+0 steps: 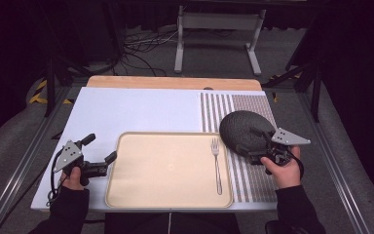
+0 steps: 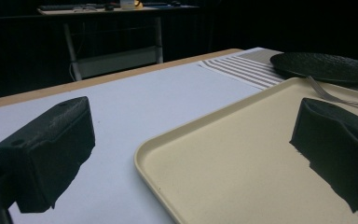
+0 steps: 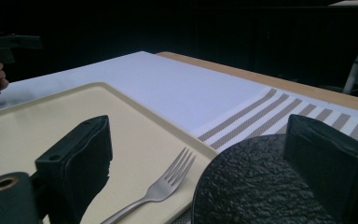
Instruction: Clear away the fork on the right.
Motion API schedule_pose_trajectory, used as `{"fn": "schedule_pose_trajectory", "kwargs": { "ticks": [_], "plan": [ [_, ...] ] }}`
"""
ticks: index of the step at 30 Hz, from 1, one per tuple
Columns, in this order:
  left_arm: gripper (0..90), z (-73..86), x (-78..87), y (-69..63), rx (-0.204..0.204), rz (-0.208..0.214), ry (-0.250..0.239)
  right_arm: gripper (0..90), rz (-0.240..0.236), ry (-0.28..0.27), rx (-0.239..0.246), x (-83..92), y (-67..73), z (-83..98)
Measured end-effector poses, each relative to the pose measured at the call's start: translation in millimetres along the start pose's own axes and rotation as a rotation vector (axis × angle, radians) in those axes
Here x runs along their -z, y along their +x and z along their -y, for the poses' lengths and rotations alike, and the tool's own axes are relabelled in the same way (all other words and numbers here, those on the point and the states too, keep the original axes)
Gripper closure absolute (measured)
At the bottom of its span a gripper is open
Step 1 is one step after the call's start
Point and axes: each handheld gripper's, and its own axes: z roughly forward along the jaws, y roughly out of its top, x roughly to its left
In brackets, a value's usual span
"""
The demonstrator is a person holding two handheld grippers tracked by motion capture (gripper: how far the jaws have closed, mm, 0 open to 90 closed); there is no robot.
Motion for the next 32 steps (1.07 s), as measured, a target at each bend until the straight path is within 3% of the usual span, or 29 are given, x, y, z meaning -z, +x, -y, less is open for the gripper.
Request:
{"fn": "schedule_pose_trajectory", "kwargs": {
  "ticks": [13, 22, 32],
  "plan": [
    [0.2, -0.3, 0.9, 0.5, 0.001, -0.005, -0.009, 8.1, 0.052, 0.033, -0.068, 17.1, -7.5, 27.6],
    [0.2, -0.4, 1.3, 1.0, 0.000, -0.002, -0.007, 8.1, 0.076, 0.055, -0.088, 28.0, -9.9, 36.5],
    [0.2, -0.5, 1.7, 1.2, 0.003, -0.003, -0.010, 8.1, 0.076, 0.040, -0.077, 27.6, -9.2, 34.9]
  ]
}}
